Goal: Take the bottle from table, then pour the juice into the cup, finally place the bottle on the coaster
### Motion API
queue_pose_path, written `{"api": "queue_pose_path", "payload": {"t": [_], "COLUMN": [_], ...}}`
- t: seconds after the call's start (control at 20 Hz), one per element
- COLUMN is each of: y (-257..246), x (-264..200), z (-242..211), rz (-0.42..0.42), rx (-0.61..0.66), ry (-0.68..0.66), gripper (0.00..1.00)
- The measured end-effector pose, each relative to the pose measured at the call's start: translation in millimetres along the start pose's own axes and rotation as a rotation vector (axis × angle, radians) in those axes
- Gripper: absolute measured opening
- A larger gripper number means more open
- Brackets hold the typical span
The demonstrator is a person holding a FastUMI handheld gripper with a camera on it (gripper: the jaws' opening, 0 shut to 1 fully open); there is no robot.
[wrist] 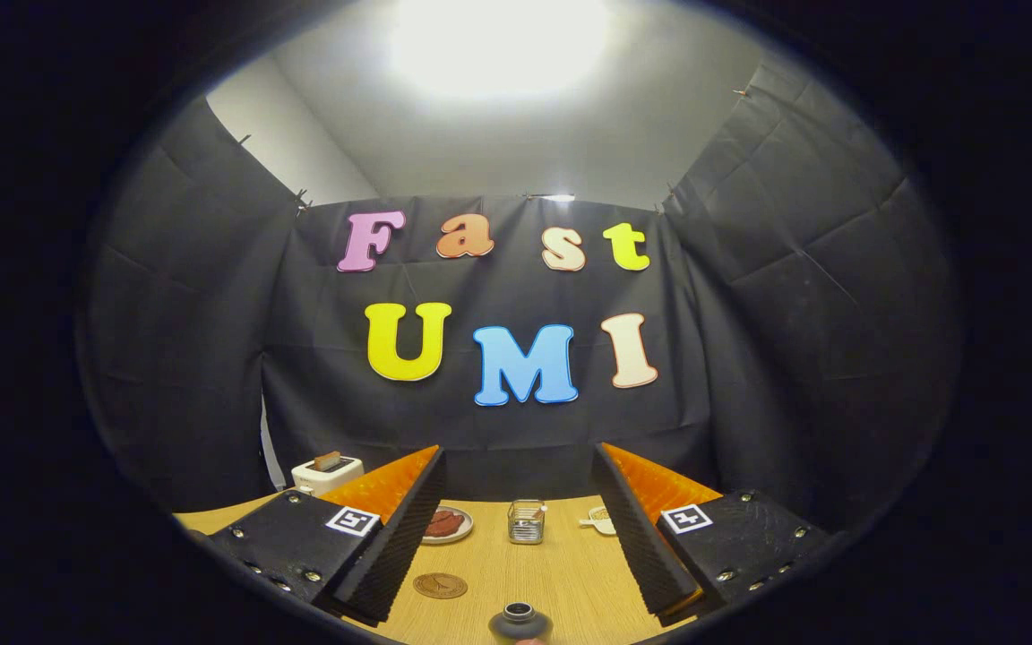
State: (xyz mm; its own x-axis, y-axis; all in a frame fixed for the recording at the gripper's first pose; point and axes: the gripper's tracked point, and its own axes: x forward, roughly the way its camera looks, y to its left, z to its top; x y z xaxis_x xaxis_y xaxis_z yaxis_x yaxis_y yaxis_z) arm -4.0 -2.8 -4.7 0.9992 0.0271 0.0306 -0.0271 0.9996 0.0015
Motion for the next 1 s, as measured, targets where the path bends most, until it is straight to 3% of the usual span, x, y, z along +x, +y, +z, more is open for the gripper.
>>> {"api": "queue_pose_path", "payload": {"t": [0.65,1.0], "y": [-6,-1], "x": [-8,-13], "z": [-67,-125], "rz": [0.056,0.077], "rx": [0.018,0.018], "ry": [0.044,0.142], "gripper": [0.99,0.99]}}
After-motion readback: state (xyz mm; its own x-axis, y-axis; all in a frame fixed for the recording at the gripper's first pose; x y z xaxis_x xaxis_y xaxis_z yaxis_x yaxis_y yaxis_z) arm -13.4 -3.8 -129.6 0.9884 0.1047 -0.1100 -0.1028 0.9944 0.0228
